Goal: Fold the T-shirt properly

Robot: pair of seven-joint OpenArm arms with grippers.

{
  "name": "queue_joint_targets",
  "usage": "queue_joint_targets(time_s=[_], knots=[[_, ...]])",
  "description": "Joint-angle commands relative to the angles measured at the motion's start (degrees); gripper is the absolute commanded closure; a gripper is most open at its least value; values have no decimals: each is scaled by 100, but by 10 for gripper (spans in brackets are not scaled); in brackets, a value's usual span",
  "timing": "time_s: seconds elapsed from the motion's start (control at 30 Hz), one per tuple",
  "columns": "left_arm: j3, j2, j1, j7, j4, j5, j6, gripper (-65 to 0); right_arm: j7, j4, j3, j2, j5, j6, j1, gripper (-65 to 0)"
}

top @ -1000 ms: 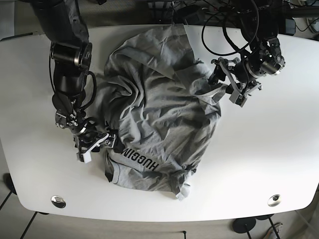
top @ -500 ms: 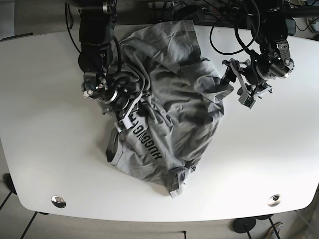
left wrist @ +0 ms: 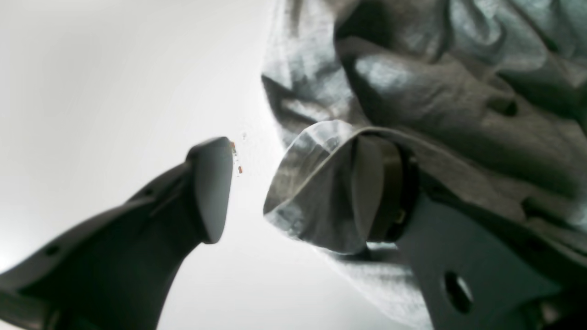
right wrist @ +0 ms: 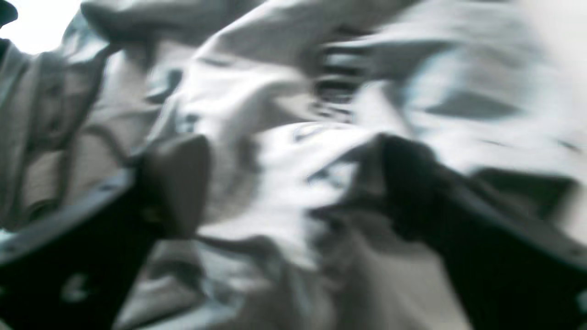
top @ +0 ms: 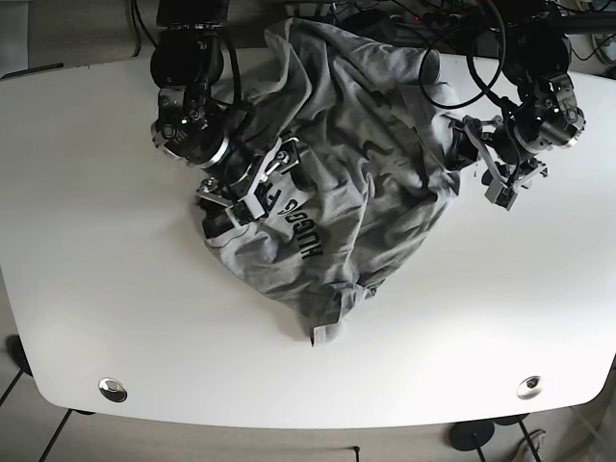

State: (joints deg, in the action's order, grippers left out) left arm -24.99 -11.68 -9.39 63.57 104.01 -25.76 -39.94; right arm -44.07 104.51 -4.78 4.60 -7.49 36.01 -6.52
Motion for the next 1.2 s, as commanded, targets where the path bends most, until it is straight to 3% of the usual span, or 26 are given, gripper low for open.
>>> queue_joint_targets(time_s=[0.03,0.17,0.3,0.37,0.43,0.6,0.8,0.87,0.93,1.1,1.2], knots=[[-19,-58,64,-93,83,-75,-6,-372,-63,551,-142,19,-109,25,94,-650],[-2,-49,90,-93,83,-75,-6,-372,-265,648,-854,28,-109,25,490,-648],[-2,-49,90,-93,83,-75,-6,-372,-265,-961,-1936,10,-109,25,1518,-648],[-2,21,64,-93,83,-75,-6,-372,-274,-1814,-2305,-157,-109,25,1984,-648],[-2,56,64,-93,83,-75,-6,-372,-265,-2490,-2446,-201,-144,25,2283,-648],[-2,65,55,-93,83,-75,-6,-372,-230,-3633,-2446,-403,-1058,17,2485,-648],[-2,65,55,-93,83,-75,-6,-372,-212,-4222,-2437,-280,-1102,17,2485,-642],[-2,65,64,-93,83,-75,-6,-372,-212,-4231,-2437,-236,-1102,17,2485,-571],[-2,65,73,-93,83,-75,-6,-372,-212,-4231,-2437,-227,-1102,17,2494,-438],[-2,65,90,-93,83,-75,-6,-372,-186,-4231,-2428,-253,-1093,-27,2538,-24],[-2,65,90,-93,83,-75,-6,-372,-19,-4134,-1936,-456,-1102,-36,2591,-16]])
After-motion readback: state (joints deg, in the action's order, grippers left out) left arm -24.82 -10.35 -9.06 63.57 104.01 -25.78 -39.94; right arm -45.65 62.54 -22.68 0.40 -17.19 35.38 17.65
